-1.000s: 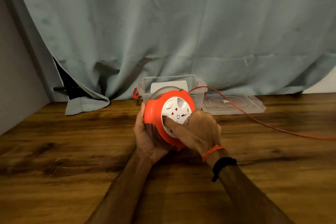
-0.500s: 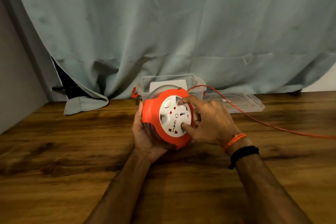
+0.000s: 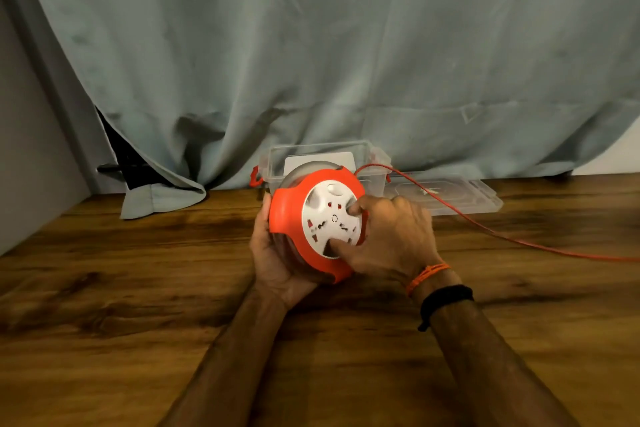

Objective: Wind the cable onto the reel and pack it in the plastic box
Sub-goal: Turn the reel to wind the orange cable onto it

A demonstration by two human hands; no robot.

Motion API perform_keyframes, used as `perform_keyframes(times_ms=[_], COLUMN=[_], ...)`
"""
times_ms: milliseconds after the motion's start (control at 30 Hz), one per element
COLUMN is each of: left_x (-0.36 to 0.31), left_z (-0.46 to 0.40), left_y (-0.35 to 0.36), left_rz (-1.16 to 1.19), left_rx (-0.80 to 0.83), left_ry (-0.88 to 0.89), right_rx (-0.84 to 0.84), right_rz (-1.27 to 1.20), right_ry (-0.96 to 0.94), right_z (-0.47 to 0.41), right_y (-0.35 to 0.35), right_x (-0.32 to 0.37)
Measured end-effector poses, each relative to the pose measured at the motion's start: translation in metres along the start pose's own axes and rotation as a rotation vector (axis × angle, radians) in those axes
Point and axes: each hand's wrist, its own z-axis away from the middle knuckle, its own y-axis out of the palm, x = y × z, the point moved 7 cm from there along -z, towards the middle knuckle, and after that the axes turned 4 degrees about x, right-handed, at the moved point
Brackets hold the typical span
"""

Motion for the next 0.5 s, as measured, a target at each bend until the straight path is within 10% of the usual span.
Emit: perform_keyframes(times_ms=[233,500], left_x=[0.0,-0.004], left_z=[0.002,0.003], left_y=[-0.001,0.005], left_rz=[-0.001,0.0], left_rx=[-0.024,0.031], left_ry=[0.011,-0.015], right_rx=[-0.023,0.063], right_rz=[-0.145,-0.253], right_ry=[0.193,0.007], right_z=[0.003,-0.007], right_y=[0.012,-0.01], right_x=[0.007,0.002])
